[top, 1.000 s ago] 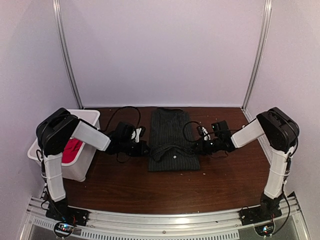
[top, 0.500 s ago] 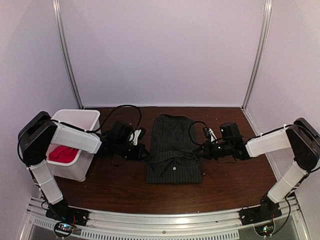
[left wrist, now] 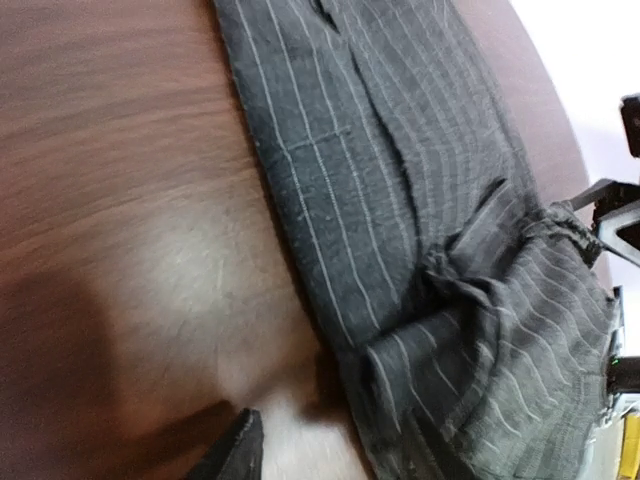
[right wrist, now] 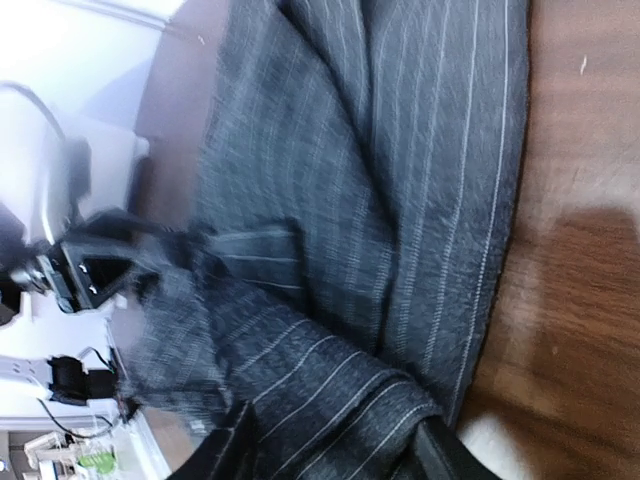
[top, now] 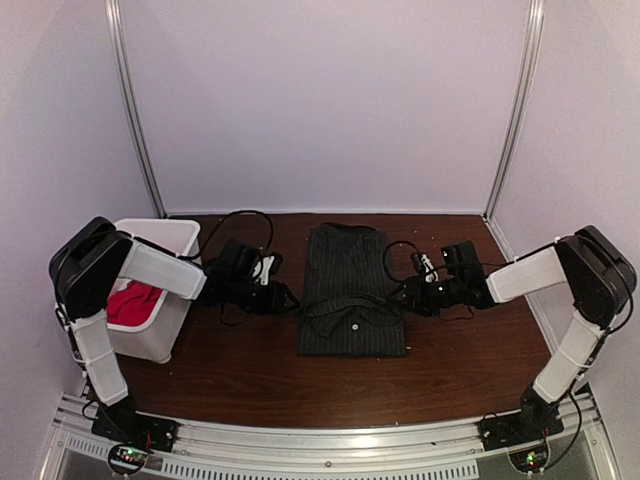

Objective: Fold and stack the mixed laundry pile
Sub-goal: Fold the rectangle-folded shirt at the center of the board, then smooth out the 2/3-rectangle-folded shirt at the center of the board.

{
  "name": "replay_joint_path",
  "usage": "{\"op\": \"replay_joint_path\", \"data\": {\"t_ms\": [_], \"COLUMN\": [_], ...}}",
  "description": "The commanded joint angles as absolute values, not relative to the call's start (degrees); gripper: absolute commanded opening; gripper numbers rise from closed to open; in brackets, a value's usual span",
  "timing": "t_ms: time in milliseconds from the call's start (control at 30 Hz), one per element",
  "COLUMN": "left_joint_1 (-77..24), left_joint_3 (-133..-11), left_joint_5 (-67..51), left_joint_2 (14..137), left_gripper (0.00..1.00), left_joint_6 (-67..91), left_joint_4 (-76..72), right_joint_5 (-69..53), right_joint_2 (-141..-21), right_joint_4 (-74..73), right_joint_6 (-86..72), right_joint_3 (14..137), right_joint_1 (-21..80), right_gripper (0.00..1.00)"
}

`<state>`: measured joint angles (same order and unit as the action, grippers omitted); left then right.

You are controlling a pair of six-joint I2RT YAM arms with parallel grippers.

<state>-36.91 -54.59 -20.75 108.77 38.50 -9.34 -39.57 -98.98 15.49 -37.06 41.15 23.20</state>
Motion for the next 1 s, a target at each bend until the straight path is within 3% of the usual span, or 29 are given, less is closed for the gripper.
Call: {"op": "replay_joint_path", "data": {"t_ms": [0, 67, 133, 267, 367, 567, 733, 967], "left_joint_1": [-36.0, -36.0, -36.1, -38.3, -42.3, -47.6, -47.6, -47.6], "left_joint_3": [-50.3, -48.2, -45.4, -41.5, -40.5, -41.5, -41.8, -41.3], "left_joint_5": [-20.4, -20.5, -22.6, -25.4, -26.0, -24.3, -24.8, -23.7], "left_joint_2": [95.5, 90.4, 86.8, 84.0, 85.4, 93.2, 96.9, 97.5], "left_gripper": [0.53, 0.60, 0.62, 0.62, 0.56, 0.40, 0.37, 0.38], "left_joint_6": [35.2, 33.2, 31.9, 28.8, 26.9, 28.0, 30.5, 29.5], "left_joint_4": [-13.0, -12.0, -12.5, -13.0, -14.0, -18.5, -24.1, -23.1], "right_joint_5": [-40.4, -40.6, -41.5, -42.2, -41.3, -40.5, -39.2, -38.0], "right_joint_2": [-85.5, -80.5, -76.7, -73.4, -73.8, -81.3, -89.0, -101.8], "right_joint_4": [9.6, 6.4, 5.7, 6.3, 7.9, 14.6, 17.6, 17.6], "right_joint_6": [-33.3, -32.4, -33.4, -35.7, -37.2, -38.4, -37.0, -34.2], "right_joint_3": [40.8, 39.5, 36.7, 33.1, 31.5, 30.8, 33.9, 45.7], "right_joint_1": [22.1, 22.2, 22.6, 25.4, 28.0, 31.6, 32.6, 32.7], "right_gripper": [0.60, 0.65, 0.63, 0.59, 0.54, 0.39, 0.27, 0.24]}}
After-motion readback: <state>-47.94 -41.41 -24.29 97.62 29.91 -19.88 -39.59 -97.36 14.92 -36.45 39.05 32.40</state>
